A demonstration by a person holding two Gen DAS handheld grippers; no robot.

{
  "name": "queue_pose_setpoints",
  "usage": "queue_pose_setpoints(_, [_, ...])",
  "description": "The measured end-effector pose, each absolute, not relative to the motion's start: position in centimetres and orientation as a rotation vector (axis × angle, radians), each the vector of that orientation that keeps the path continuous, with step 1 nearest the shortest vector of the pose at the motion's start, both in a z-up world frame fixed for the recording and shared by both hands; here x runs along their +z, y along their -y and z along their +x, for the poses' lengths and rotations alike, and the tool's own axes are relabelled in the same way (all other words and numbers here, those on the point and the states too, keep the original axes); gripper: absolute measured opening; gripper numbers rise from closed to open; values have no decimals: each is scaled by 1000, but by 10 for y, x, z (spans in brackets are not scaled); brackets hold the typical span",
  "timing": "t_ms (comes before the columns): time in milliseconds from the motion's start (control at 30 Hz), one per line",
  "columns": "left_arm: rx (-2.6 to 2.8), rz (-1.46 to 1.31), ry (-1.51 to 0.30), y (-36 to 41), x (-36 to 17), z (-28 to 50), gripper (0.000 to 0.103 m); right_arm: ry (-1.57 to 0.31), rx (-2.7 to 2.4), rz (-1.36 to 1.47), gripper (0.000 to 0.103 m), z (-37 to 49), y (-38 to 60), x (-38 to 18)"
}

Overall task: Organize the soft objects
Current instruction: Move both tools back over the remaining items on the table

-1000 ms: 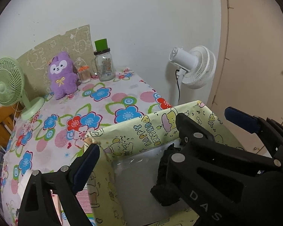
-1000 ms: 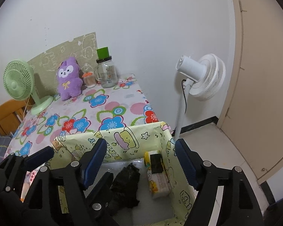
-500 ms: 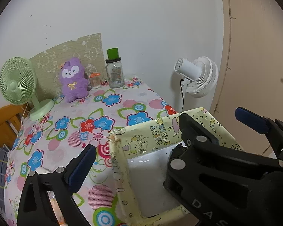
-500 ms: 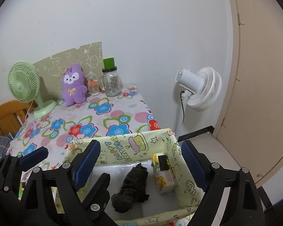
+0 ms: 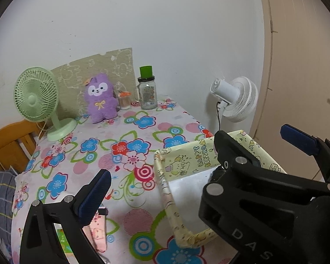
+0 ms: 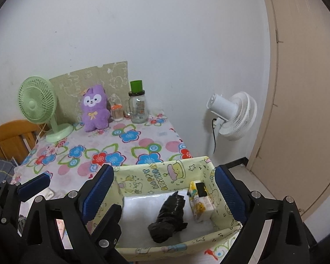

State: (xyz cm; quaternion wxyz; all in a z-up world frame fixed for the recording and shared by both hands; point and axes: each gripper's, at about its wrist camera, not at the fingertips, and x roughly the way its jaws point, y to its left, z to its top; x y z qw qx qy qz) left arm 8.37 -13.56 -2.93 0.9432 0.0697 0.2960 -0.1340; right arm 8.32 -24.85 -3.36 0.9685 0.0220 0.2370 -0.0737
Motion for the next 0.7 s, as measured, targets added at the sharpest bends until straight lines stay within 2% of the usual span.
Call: queue_pose_setpoints(700, [-213, 106, -551, 70, -20, 55, 103, -451, -77, 8, 95, 60, 183, -25])
